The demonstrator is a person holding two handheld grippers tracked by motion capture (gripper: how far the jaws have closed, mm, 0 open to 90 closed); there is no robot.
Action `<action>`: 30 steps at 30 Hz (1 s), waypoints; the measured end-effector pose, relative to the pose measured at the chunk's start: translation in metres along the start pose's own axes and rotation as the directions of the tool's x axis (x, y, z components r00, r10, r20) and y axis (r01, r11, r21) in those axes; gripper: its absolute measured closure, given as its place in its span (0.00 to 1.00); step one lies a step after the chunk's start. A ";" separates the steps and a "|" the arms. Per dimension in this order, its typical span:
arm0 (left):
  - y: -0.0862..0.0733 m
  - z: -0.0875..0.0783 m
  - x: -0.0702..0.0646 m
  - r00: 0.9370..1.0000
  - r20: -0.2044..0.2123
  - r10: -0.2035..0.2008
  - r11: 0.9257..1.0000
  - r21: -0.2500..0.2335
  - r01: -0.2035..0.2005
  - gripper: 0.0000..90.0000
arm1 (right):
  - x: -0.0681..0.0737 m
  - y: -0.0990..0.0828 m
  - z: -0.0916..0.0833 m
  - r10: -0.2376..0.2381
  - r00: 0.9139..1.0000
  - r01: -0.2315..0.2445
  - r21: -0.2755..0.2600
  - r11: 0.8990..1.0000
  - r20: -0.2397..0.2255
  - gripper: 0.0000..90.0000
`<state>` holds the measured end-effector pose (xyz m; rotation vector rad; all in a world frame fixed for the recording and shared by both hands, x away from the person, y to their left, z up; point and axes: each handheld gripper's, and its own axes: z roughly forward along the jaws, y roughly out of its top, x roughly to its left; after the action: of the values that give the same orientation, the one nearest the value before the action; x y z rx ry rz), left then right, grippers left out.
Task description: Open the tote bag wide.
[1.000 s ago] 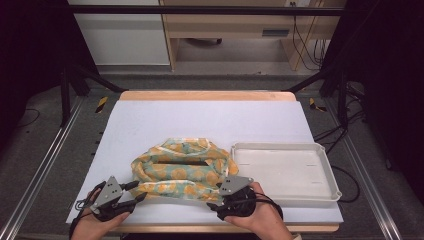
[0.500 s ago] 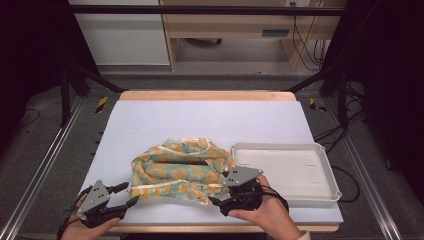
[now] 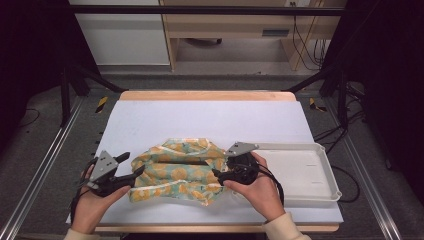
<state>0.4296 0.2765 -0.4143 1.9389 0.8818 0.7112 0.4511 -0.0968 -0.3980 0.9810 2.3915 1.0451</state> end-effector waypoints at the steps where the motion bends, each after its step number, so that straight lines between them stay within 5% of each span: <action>1: 0.000 0.000 0.000 1.000 0.000 0.000 1.000 0.000 0.000 0.32 | 0.000 0.000 0.000 0.000 1.000 0.000 0.000 1.000 0.000 0.26; 2: -0.006 0.008 -0.003 1.000 0.006 -0.024 1.000 0.006 0.024 0.31 | 0.001 -0.004 0.008 0.016 1.000 -0.015 0.047 0.999 -0.009 0.26; 7: -0.020 0.012 -0.008 0.999 0.004 -0.050 0.998 0.025 0.050 0.26 | 0.007 -0.012 0.015 -0.005 1.000 0.007 0.094 0.996 -0.026 0.47; 9: -0.024 0.012 -0.010 0.998 0.009 -0.059 0.998 0.024 0.059 0.23 | 0.010 -0.016 0.014 -0.032 0.998 0.037 0.100 0.994 -0.048 0.72; 11: -0.025 0.012 -0.011 0.998 0.011 -0.057 0.998 0.030 0.057 0.22 | 0.011 -0.018 0.012 -0.050 0.997 0.055 0.082 0.995 -0.053 0.83; 25: -0.040 0.011 -0.012 0.997 -0.028 -0.070 0.990 0.118 0.073 0.26 | 0.019 -0.024 0.001 -0.110 0.986 0.110 -0.009 0.994 -0.128 0.98; 30: -0.041 0.012 -0.013 0.998 -0.031 -0.062 0.987 0.149 0.066 0.55 | 0.013 -0.032 -0.009 -0.104 0.986 0.100 -0.038 0.994 -0.128 0.99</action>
<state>0.4187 0.2757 -0.4581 2.0270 1.0346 0.6497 0.4221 -0.1075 -0.4164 0.7927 2.4917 1.1366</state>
